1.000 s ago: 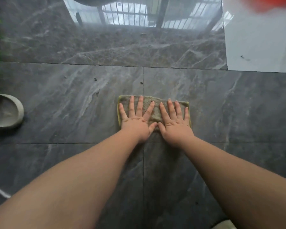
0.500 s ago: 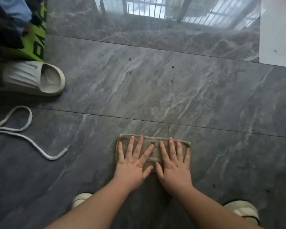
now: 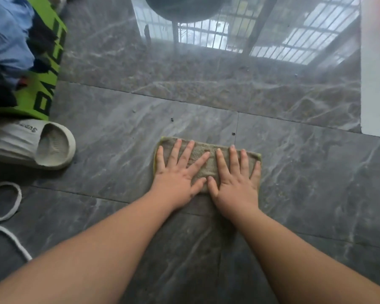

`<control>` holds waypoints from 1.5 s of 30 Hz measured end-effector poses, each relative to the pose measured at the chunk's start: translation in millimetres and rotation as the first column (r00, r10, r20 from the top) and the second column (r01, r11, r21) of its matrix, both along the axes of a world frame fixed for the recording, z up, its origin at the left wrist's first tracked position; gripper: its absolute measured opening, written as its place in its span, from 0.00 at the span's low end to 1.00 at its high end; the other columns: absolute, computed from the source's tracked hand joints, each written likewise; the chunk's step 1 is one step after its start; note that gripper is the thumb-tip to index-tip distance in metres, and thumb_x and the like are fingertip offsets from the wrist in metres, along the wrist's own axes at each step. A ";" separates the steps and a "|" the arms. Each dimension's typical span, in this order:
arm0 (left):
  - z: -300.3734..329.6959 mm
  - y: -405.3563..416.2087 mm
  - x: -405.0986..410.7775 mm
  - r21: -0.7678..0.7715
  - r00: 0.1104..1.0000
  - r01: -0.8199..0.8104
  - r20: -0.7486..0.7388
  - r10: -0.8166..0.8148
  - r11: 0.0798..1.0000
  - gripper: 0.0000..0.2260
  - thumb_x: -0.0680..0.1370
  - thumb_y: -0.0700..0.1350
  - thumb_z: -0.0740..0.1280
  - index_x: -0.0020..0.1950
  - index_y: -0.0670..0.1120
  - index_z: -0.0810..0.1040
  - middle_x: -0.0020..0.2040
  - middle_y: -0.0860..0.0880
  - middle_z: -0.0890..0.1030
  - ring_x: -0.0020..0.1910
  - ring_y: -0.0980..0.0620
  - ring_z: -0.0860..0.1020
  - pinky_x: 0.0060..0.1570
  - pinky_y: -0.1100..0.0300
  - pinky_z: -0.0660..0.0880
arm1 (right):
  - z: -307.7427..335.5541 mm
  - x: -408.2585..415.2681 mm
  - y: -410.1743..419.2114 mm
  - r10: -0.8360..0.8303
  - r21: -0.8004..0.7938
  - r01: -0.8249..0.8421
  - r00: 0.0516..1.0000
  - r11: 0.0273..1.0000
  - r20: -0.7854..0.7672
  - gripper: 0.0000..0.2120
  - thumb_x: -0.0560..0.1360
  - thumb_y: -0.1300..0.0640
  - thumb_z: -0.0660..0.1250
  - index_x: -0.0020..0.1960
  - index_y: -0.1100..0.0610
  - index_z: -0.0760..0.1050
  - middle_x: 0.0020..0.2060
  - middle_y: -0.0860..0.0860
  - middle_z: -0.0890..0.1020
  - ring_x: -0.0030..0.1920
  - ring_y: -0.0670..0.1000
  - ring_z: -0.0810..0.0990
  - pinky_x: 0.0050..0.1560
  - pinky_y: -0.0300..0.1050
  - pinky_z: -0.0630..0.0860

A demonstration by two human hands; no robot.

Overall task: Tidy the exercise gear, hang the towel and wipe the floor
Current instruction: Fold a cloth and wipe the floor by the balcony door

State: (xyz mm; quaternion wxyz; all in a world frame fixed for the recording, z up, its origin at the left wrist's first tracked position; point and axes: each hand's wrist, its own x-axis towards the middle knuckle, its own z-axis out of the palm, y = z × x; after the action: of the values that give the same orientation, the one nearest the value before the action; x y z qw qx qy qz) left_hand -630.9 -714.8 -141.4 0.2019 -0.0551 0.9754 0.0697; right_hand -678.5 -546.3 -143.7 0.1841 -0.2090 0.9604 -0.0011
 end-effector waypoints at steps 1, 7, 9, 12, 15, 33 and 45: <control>-0.5 -5.7 -24.6 0.000 1.000 -0.004 -0.013 0.004 1.000 0.29 0.78 0.68 0.44 0.75 0.67 0.33 0.80 0.51 0.33 0.77 0.44 0.31 0.69 0.32 0.31 | -0.1 -24.4 -5.9 0.000 -0.003 0.000 1.000 1.000 -0.010 0.36 0.76 0.33 0.47 0.79 0.41 0.36 0.80 0.51 0.41 0.79 0.56 0.36 0.74 0.67 0.35; -1.1 -34.1 -165.8 0.007 0.999 -0.034 -0.006 0.034 0.999 0.29 0.79 0.68 0.45 0.75 0.67 0.34 0.79 0.51 0.33 0.77 0.44 0.32 0.69 0.30 0.33 | -0.8 -173.8 -40.8 -0.002 -0.028 0.003 1.000 1.000 0.015 0.36 0.76 0.33 0.47 0.79 0.40 0.37 0.80 0.49 0.38 0.79 0.54 0.35 0.74 0.66 0.33; -1.5 -40.4 -194.6 0.006 0.999 -0.041 0.012 0.041 0.999 0.29 0.78 0.68 0.45 0.75 0.67 0.34 0.79 0.51 0.32 0.77 0.43 0.31 0.68 0.29 0.34 | -1.1 -203.2 -47.0 0.011 -0.020 -0.011 0.999 1.000 0.041 0.36 0.77 0.33 0.47 0.79 0.41 0.36 0.80 0.48 0.37 0.79 0.54 0.34 0.74 0.66 0.33; 0.6 -43.1 -205.7 0.000 0.999 -0.023 0.049 0.023 1.000 0.29 0.78 0.68 0.45 0.75 0.67 0.34 0.79 0.50 0.31 0.77 0.43 0.31 0.68 0.29 0.35 | -0.3 -212.4 -48.8 0.033 -0.018 -0.032 0.998 0.999 0.060 0.36 0.77 0.33 0.47 0.79 0.41 0.35 0.80 0.48 0.36 0.78 0.54 0.33 0.73 0.67 0.33; 1.1 -43.2 -204.6 -0.007 0.998 -0.017 0.062 0.017 1.000 0.30 0.78 0.68 0.45 0.75 0.67 0.33 0.79 0.51 0.31 0.76 0.43 0.30 0.68 0.28 0.35 | 1.8 -212.8 -49.1 0.034 -0.035 -0.032 0.996 0.999 0.079 0.36 0.77 0.33 0.47 0.79 0.41 0.35 0.79 0.49 0.35 0.78 0.54 0.31 0.73 0.67 0.32; 11.2 -36.5 -26.8 0.019 0.993 0.065 0.099 -0.067 0.998 0.31 0.79 0.67 0.47 0.75 0.65 0.31 0.78 0.50 0.29 0.75 0.43 0.28 0.69 0.31 0.31 | 25.3 -29.1 -29.6 0.037 0.009 -0.041 0.963 0.999 0.266 0.37 0.78 0.33 0.44 0.78 0.45 0.30 0.77 0.52 0.28 0.75 0.58 0.25 0.71 0.68 0.29; 11.6 -65.8 241.5 0.018 0.990 0.053 0.132 -0.055 0.998 0.33 0.77 0.66 0.54 0.79 0.63 0.44 0.81 0.47 0.45 0.79 0.41 0.44 0.69 0.29 0.48 | 25.5 237.7 -42.0 0.103 -0.081 -0.083 0.953 0.993 0.286 0.36 0.74 0.37 0.59 0.78 0.50 0.61 0.79 0.56 0.56 0.79 0.62 0.51 0.74 0.71 0.49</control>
State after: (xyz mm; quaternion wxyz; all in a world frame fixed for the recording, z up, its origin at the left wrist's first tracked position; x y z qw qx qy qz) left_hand -389.4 -780.6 -129.7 0.2685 -0.0316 0.9604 0.0674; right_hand -440.8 -588.2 -118.1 0.3154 -0.2575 0.9116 -0.0558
